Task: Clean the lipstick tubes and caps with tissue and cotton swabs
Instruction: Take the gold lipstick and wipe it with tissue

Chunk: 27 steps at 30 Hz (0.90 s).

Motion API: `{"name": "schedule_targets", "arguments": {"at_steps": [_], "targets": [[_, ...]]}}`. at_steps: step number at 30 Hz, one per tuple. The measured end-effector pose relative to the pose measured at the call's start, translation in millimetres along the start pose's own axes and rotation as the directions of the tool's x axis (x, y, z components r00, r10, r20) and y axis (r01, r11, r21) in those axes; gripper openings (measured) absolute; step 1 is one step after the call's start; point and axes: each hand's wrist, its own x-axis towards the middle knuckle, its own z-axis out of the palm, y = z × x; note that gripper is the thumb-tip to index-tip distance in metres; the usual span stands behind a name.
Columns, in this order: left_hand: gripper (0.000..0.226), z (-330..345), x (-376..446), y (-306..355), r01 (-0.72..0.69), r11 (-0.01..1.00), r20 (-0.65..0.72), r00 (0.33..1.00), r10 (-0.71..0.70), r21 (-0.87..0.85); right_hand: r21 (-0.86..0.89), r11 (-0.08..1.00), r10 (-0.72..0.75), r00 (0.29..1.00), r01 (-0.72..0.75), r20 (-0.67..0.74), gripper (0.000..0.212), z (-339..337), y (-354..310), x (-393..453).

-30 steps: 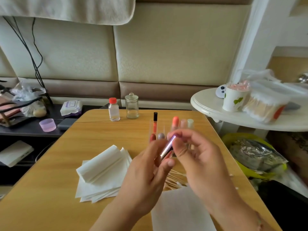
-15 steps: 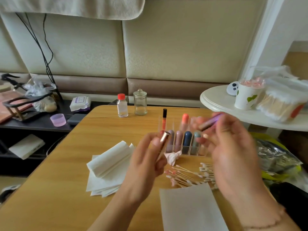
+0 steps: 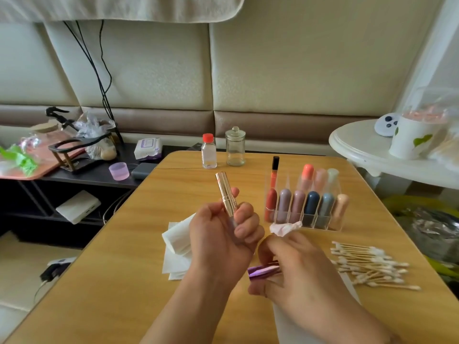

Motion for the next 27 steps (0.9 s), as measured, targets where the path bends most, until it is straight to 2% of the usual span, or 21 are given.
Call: {"name": "schedule_targets", "arguments": {"at_steps": [2,6,8,12,15,17,19,21,25,27], "targets": [[0.018,0.0,0.8,-0.1,-0.011,1.0,0.009,1.0,0.011,0.002,-0.022,0.997,-0.079,0.997,0.078,-0.017,0.042,1.8,0.5,-0.6],[0.017,-0.2,2.0,-1.0,-0.032,0.998,0.034,0.999,0.031,0.048,0.083,0.994,-0.081,0.995,0.077,0.051,0.039,6.1,3.2,-3.1],[0.02,-1.6,3.8,-2.2,-0.031,0.997,0.036,0.999,0.029,0.067,0.064,0.994,-0.093,0.995,0.091,0.029,0.039,5.7,6.0,-2.5],[0.016,-5.3,8.6,-7.1,-0.048,0.993,0.061,0.997,0.042,0.107,0.125,0.991,-0.032,0.998,0.039,-0.057,0.05,-9.2,9.9,1.6],[0.019,-7.6,10.1,-11.6,-0.117,0.968,0.066,0.992,0.104,0.224,0.033,0.999,0.004,0.995,-0.001,-0.096,0.05,-29.1,19.1,-1.1],[0.018,-7.4,8.6,-13.8,-0.131,0.949,0.085,0.99,0.111,0.288,0.018,0.996,0.087,0.996,-0.087,-0.002,0.031,-50.6,23.0,-4.7],[0.019,-5.7,5.9,-16.8,-0.108,0.944,0.093,0.992,0.082,0.312,-0.028,0.991,0.131,0.984,-0.128,0.12,0.025,-64.9,24.7,-14.8],[0.022,-4.5,4.5,-20.1,-0.093,0.938,0.101,0.993,0.062,0.333,-0.012,0.989,0.149,0.977,-0.149,0.152,0.031,-67.1,21.2,-23.9],[0.022,-3.6,0.9,-29.4,-0.087,0.927,0.176,0.984,0.024,0.365,0.262,0.937,0.23,0.973,-0.231,0.034,0.055,-54.2,3.9,-32.4],[0.03,-3.1,-2.1,-35.6,-0.034,0.941,0.213,0.976,-0.041,0.336,0.253,0.936,0.26,0.965,-0.243,-0.036,0.066,-47.0,-1.4,-25.6]]}}
